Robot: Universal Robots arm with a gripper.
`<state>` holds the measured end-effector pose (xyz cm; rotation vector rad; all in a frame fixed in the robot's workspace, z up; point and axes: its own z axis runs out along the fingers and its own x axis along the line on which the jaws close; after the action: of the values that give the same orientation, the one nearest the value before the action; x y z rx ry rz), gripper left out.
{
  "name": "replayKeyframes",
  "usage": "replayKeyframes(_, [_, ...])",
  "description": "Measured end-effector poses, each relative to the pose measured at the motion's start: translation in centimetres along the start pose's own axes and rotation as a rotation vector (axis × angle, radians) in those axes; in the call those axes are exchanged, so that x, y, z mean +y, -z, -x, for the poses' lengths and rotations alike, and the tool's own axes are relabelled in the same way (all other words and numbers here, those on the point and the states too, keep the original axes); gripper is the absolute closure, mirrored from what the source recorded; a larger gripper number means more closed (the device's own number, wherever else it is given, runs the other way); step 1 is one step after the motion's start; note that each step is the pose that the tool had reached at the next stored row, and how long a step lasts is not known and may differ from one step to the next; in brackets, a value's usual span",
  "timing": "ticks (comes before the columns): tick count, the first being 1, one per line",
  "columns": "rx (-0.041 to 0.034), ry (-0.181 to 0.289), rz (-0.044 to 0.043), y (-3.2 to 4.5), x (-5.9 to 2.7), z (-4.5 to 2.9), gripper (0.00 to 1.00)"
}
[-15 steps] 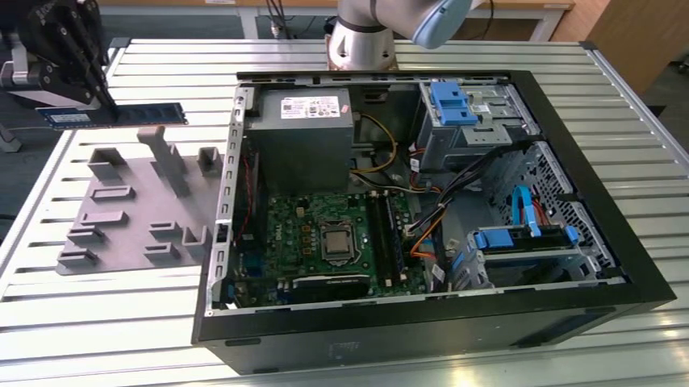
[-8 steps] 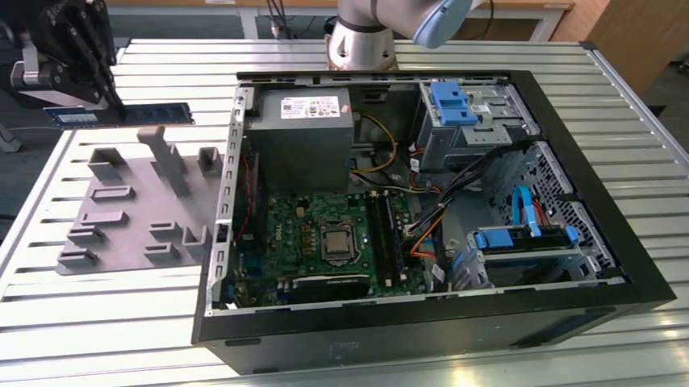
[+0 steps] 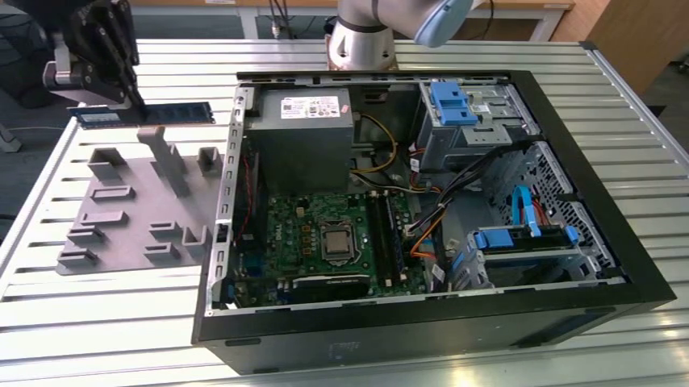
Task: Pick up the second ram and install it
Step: 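Pick up the second ram and move it above second insertion slot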
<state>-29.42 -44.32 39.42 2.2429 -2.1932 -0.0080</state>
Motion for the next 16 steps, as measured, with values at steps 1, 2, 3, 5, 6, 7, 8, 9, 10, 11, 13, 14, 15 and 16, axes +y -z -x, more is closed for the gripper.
replayKeyframes(1, [0.0001, 0.0, 0.0001, 0.01, -0.29, 0.0, 0.86])
replayKeyframes(2, [0.0, 0.0, 0.0001, 0.01, -0.63, -0.01, 0.86])
replayKeyframes(3, [0.0, 0.0, 0.0001, 0.01, -0.95, -0.02, 0.86])
replayKeyframes(5, [0.0, 0.0, 0.0001, 0.01, -1.56, -0.03, 0.86])
replayKeyframes(6, [0.0, 0.0, 0.0, 0.01, -1.84, -0.04, 0.86])
replayKeyframes(7, [0.0, 0.0, 0.0, 0.02, -2.12, -0.04, 0.86])
replayKeyframes(8, [0.0, 0.0, 0.0001, 0.02, -2.39, -0.05, 0.86])
replayKeyframes(9, [0.0001, 0.0, 0.0001, 0.02, -2.65, -0.06, 0.86])
replayKeyframes(10, [0.0001, 0.0, 0.0001, 0.03, -2.93, -0.06, 0.86])
replayKeyframes(11, [0.0001, 0.0, 0.0001, 0.03, -3.19, -0.07, 0.86])
replayKeyframes(13, [-0.0001, 0.0, 0.0, 0.03, -3.74, -0.08, 0.86])
replayKeyframes(14, [0.0, 0.0, 0.0, 0.03, -4.02, -0.09, 0.86])
replayKeyframes(15, [0.0, 0.0, 0.0, 0.03, -4.3, -0.09, 0.86])
replayKeyframes(16, [0.0, 0.0, 0.0, 0.03, -4.59, -0.1, 0.86])
